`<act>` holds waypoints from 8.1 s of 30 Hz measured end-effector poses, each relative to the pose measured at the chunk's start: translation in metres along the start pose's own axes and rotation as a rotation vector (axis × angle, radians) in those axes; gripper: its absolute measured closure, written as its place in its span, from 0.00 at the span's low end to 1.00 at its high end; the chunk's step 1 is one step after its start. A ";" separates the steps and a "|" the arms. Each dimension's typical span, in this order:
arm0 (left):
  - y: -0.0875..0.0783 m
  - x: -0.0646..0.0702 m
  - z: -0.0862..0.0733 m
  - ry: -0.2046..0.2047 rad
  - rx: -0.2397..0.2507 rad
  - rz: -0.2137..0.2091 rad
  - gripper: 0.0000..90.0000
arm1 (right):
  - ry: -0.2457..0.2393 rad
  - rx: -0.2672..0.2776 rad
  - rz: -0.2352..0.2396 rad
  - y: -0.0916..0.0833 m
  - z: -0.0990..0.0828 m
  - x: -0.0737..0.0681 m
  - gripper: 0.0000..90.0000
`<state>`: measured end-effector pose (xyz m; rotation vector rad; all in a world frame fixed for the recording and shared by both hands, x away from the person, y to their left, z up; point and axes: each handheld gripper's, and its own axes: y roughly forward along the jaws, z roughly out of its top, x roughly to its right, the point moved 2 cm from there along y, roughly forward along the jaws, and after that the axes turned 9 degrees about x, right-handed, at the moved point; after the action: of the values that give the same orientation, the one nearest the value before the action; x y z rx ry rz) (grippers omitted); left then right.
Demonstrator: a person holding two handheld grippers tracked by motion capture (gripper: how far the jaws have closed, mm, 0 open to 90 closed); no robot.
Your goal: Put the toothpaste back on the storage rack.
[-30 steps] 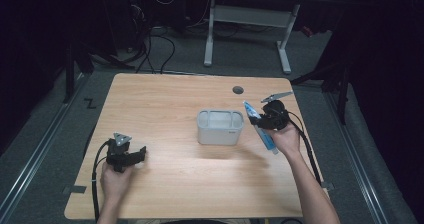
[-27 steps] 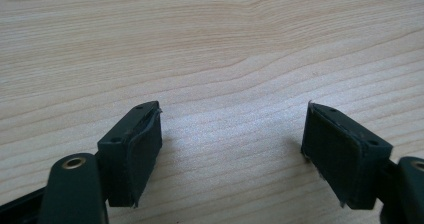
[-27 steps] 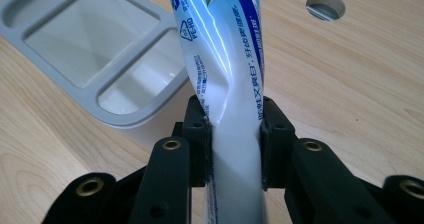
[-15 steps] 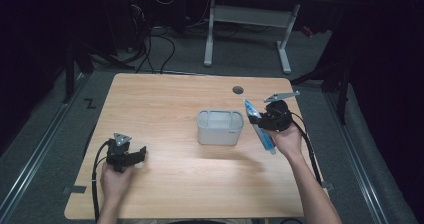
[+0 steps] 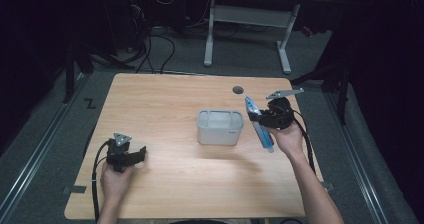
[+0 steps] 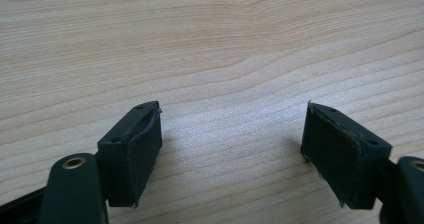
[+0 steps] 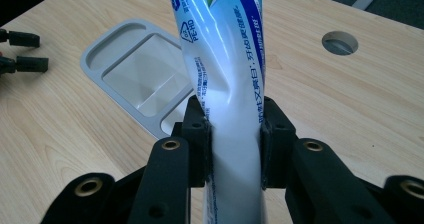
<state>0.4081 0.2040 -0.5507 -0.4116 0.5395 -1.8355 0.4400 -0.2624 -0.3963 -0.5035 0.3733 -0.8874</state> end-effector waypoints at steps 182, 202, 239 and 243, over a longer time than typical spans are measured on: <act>-0.001 -0.002 0.000 -0.016 0.007 -0.011 0.27 | -0.127 0.083 0.019 0.088 0.014 -0.054 0.77; -0.001 -0.003 0.000 -0.025 0.008 -0.017 0.27 | -0.207 0.041 0.015 0.100 0.016 -0.067 0.74; -0.001 -0.003 0.000 -0.026 0.008 -0.017 0.27 | -0.128 0.166 0.038 0.056 0.021 -0.052 0.52; -0.001 -0.003 0.000 -0.026 0.008 -0.017 0.27 | -0.120 0.180 0.041 0.051 0.021 -0.050 0.52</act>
<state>0.4082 0.2067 -0.5504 -0.4349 0.5120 -1.8460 0.4544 -0.1898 -0.4029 -0.3792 0.1918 -0.8383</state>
